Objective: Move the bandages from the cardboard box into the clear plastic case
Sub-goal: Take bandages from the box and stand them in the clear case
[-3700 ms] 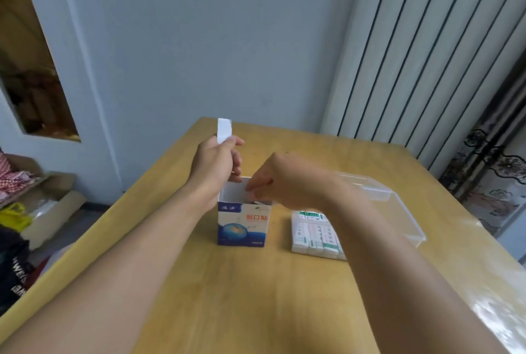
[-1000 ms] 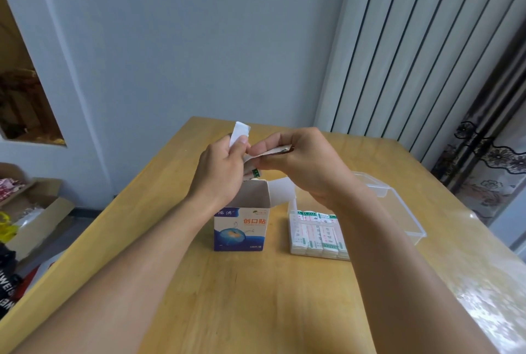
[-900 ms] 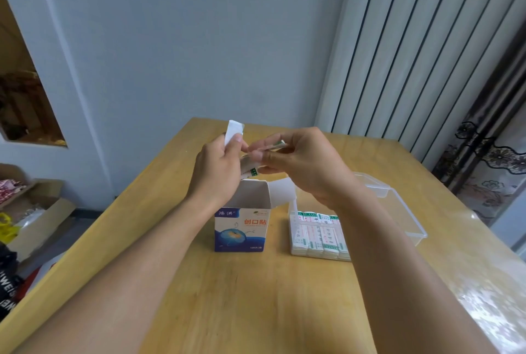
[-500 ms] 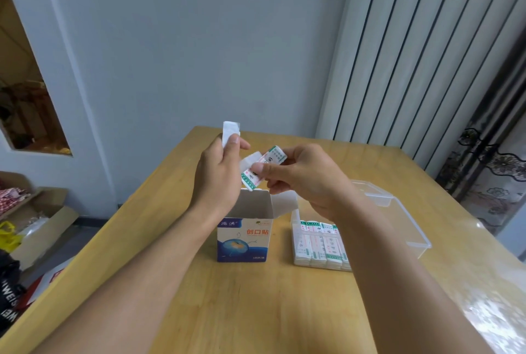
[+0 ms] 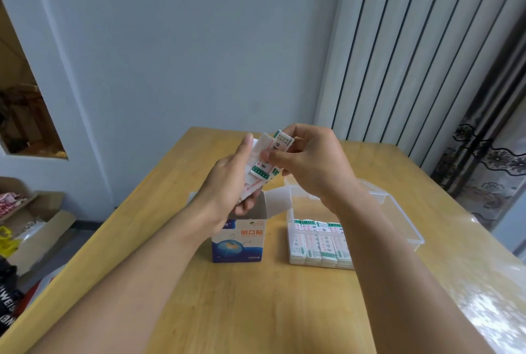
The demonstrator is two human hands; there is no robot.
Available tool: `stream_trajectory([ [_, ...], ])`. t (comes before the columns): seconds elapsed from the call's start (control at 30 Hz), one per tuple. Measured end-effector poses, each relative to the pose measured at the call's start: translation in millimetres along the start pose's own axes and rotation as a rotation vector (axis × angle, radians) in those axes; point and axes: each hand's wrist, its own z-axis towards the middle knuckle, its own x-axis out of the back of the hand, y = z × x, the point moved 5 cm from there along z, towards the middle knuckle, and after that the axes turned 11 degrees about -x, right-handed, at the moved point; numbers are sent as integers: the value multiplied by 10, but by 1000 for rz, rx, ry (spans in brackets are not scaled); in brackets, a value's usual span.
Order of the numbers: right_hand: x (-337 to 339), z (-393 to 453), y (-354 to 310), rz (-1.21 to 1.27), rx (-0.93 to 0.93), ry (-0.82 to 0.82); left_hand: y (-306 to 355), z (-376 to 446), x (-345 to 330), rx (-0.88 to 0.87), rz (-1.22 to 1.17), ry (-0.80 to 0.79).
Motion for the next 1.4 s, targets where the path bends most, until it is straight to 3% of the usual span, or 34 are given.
stream_trajectory([
  [0.1,62,24,4,-43,46,46,35,-43,-76,68,-95,-249],
  [0.2,90,24,19,-63,39,30,20,-54,-114,85,-108,-319],
  [0.57,120,20,-20,-137,142,-3,-26,-13,-93,116,-144,-203],
  [0.7,281,39,-8,2,91,58,-39,11,-49,124,-173,-97],
  [0.83,390,6,7,139,17,-26,-46,52,-5,133,-352,-28],
  [0.93,288,-2,24,3,-20,-70,-38,44,-29,156,-441,-116],
  [1.07,197,43,56,-248,24,34,-18,5,-101,146,-433,-201],
  [1.4,124,66,82,-383,1,65,-13,-18,-126,114,-404,-77],
])
